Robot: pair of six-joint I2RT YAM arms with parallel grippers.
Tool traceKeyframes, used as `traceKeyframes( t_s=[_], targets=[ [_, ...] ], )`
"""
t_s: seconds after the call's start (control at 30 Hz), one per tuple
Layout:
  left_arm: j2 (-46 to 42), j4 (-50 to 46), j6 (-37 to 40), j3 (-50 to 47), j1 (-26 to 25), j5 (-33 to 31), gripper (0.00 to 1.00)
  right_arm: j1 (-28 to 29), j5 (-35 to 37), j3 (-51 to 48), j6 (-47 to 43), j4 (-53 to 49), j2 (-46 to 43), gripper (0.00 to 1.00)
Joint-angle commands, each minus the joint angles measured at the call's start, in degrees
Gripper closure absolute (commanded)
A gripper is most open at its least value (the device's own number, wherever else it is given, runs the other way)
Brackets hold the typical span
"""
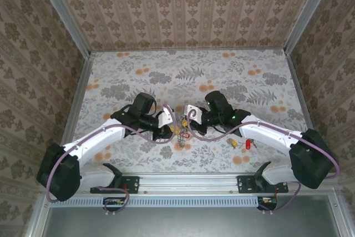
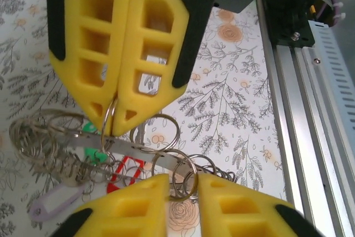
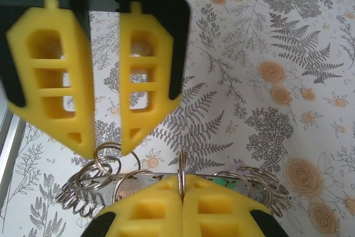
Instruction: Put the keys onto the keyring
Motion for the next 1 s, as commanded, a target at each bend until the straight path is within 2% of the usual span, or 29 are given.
traceKeyframes(
  t_s=[0.0, 0.2, 0.37, 0.43, 0.53, 0.63, 0.8, 0.97],
  targets=[
    [-1.16, -1.04, 1.12, 0.89, -0.5, -3.36, 0.89, -0.29, -1.15, 0.19, -0.9, 0.31, -0.43, 1.0],
    [-3.35, -0.79, 0.76, -0.15, -0.51, -7.03, 0.94, -0.42, -1.64, 0.1, -1.16, 0.65, -0.59, 1.0],
    [-4.57, -4.5, 2.63, 0.29, -0.52, -3.95, 0.87, -0.58, -1.69, 0.22, -1.59, 0.66, -0.32, 1.0],
    [-6.07, -2.82, 1.11, -0.43, -0.43, -4.37, 0.81, -0.7, -2.25, 0.34, -1.93, 0.48, -0.3, 1.0],
    [-9.87, 2.08, -1.84, -2.21, 0.62, -3.29, 0.64, -1.05, -4.01, 0.79, -2.91, -0.45, -0.24, 1.0],
    [-13.08, 8.03, -6.04, -3.64, 2.92, -1.57, 0.55, -1.32, -5.42, 0.91, -3.66, -0.92, -0.23, 1.0],
    [-11.08, 11.41, -7.03, -3.16, 6.63, 2.57, 0.54, -2.05, -8.84, 0.2, -5.66, 0.31, -0.5, 1.0],
    [-5.04, 10.24, -3.74, -0.1, 7.0, 8.78, 0.56, -3.28, -11.56, 0.05, -6.35, 1.34, -0.85, 1.0]
  ],
)
